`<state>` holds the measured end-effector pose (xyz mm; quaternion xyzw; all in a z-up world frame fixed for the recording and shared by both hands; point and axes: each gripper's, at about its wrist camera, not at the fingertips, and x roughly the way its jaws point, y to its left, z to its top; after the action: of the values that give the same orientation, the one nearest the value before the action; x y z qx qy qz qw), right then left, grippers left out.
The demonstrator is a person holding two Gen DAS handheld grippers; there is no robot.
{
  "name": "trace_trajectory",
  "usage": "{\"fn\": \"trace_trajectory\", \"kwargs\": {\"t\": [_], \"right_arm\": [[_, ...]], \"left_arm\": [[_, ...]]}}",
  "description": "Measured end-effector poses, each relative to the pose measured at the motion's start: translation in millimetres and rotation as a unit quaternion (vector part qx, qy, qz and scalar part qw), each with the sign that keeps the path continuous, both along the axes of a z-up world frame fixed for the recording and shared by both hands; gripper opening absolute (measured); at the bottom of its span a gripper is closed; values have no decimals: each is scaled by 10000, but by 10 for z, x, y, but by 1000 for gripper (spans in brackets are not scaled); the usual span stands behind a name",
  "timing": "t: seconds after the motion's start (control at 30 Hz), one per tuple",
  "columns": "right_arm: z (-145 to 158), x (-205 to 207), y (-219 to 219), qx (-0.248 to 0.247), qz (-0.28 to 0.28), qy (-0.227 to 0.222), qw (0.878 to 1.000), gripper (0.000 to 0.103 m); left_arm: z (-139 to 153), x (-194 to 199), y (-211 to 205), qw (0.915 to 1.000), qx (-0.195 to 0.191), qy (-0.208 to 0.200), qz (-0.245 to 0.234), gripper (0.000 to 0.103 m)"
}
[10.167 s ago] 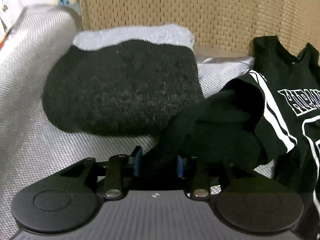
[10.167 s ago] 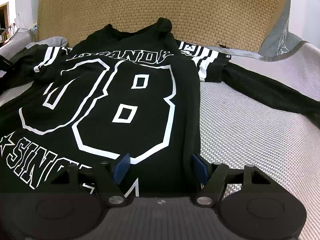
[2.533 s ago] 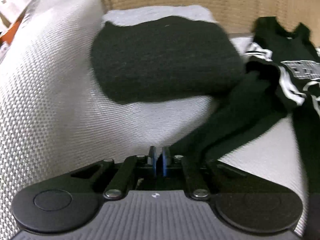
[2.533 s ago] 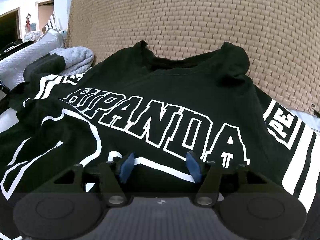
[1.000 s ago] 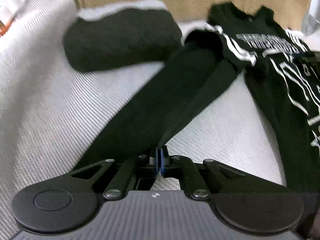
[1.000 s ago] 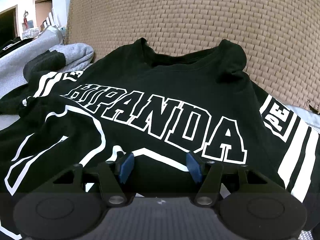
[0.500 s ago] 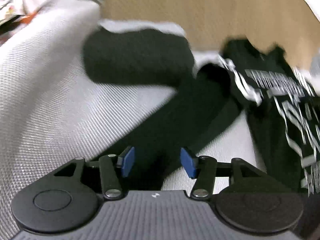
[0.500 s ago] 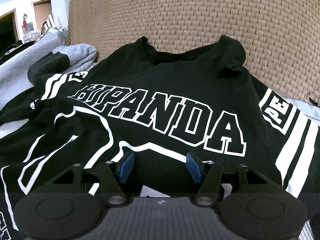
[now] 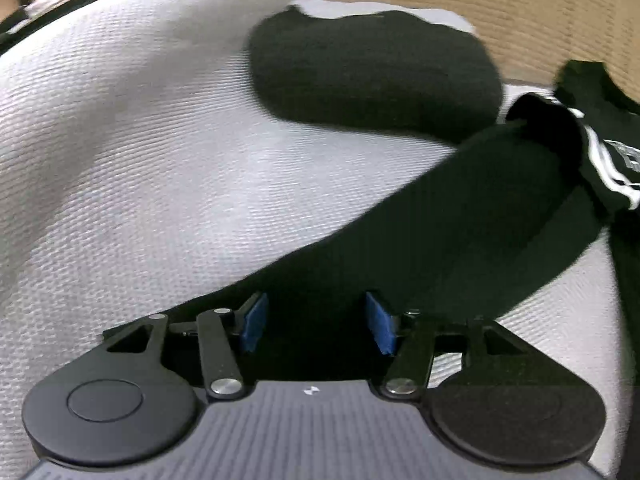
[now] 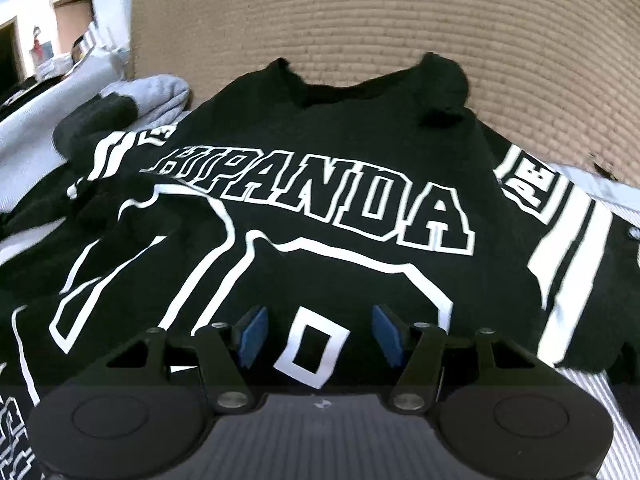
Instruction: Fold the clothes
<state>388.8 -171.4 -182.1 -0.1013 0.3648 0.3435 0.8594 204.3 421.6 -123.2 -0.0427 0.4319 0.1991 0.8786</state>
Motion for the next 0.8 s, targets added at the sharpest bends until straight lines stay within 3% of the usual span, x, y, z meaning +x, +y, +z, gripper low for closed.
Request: {"fn": "trace_trajectory", "kwargs": {"t": [0.27,0.4,0.47,0.53,0.7,0.8], "right_arm": [[37,-173,-61,-58,-235,113,9996,62],[94,-295,-120,-9,-356,57,9993,62],[135,-358,-186,81,-531,33,9986,62],[169,-423,-258,95,-682,-22,9976,62],[266,-602,-532,286,-1189,-19,9925,62],[298,-740,-698,293,-1447,-40,9890,62]], "left_arm": [[-39,-475,115,9988,12,-154,473,59],[77,-550,-17,9966,287,-303,714,52],[170,-576,-271,9968,390,-662,212,54],[212,-531,-548,9960,381,-766,-240,54],[188,-338,-1197,9881,-342,-994,-1122,57],[111,-253,-1580,9801,-477,-966,-1669,57]]}}
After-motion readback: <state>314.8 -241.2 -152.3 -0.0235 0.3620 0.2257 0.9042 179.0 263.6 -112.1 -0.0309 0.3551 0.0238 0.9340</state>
